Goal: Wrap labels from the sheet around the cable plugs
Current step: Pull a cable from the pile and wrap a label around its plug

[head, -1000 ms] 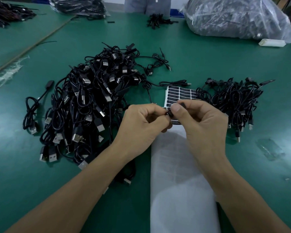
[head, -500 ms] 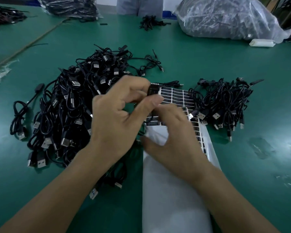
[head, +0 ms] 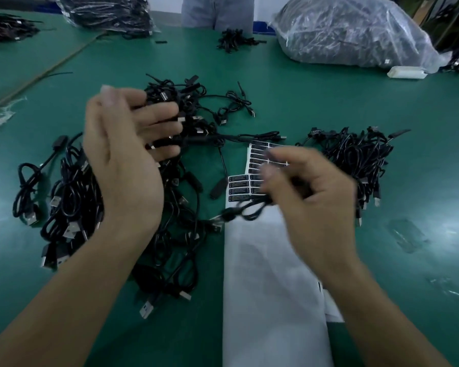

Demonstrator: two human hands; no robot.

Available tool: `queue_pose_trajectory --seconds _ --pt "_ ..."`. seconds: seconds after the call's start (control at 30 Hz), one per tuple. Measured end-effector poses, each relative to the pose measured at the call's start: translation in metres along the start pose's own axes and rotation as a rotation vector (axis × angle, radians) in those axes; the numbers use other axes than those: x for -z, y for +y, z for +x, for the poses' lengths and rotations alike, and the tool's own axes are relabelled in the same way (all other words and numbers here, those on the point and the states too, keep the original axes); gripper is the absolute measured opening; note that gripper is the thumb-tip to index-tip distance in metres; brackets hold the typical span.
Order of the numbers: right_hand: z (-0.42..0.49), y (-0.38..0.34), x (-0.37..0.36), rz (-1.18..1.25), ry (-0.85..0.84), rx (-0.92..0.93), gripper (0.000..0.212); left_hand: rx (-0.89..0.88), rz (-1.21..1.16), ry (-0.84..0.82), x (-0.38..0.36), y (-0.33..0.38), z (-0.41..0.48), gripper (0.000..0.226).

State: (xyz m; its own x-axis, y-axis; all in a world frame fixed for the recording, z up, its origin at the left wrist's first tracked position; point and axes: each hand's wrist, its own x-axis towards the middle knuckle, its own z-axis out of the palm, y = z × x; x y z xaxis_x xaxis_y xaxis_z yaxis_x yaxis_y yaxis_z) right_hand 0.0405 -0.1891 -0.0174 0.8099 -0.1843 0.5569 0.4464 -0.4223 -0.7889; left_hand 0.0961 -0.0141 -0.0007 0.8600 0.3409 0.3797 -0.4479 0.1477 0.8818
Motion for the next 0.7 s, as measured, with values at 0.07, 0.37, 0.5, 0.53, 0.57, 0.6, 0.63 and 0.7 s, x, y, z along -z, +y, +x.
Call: queue_pose_trajectory --seconds 0.07,0.37,0.5,0.53,0.57,0.6,0.63,0.7 --pt "0.018 0.004 0.020 -0.128 0.122 -0.076 0.016 -0.077 0.157 -0.083 -0.001 -0.003 -0.002 0.019" --pt "0.090 0.045 0.082 -0.569 0.352 -0.473 0.035 -0.033 1.034 -0.923 0.002 -0.017 -0.015 0.050" --pt "0.088 0.053 0.084 -0.582 0.336 -0.503 0.040 -0.054 1.136 -1.161 0.002 -0.017 -0.017 0.080" --pt "0.087 0.054 0.084 -0.590 0.330 -0.500 0.042 -0.051 1.160 -1.201 0.003 -0.018 -0.017 0.084" --pt "0.087 0.055 0.085 -0.612 0.321 -0.486 0.043 -0.066 1.178 -1.225 0.003 -0.020 -0.018 0.088" --pt "0.086 0.055 0.086 -0.644 0.311 -0.470 0.045 -0.080 1.189 -1.233 0.004 -0.022 -0.018 0.092" --pt "0.084 0.054 0.086 -0.670 0.304 -0.459 0.047 -0.091 1.191 -1.225 0.004 -0.024 -0.019 0.095" --pt "0.080 0.052 0.084 -0.690 0.291 -0.460 0.049 -0.105 1.191 -1.200 0.003 -0.027 -0.019 0.100"
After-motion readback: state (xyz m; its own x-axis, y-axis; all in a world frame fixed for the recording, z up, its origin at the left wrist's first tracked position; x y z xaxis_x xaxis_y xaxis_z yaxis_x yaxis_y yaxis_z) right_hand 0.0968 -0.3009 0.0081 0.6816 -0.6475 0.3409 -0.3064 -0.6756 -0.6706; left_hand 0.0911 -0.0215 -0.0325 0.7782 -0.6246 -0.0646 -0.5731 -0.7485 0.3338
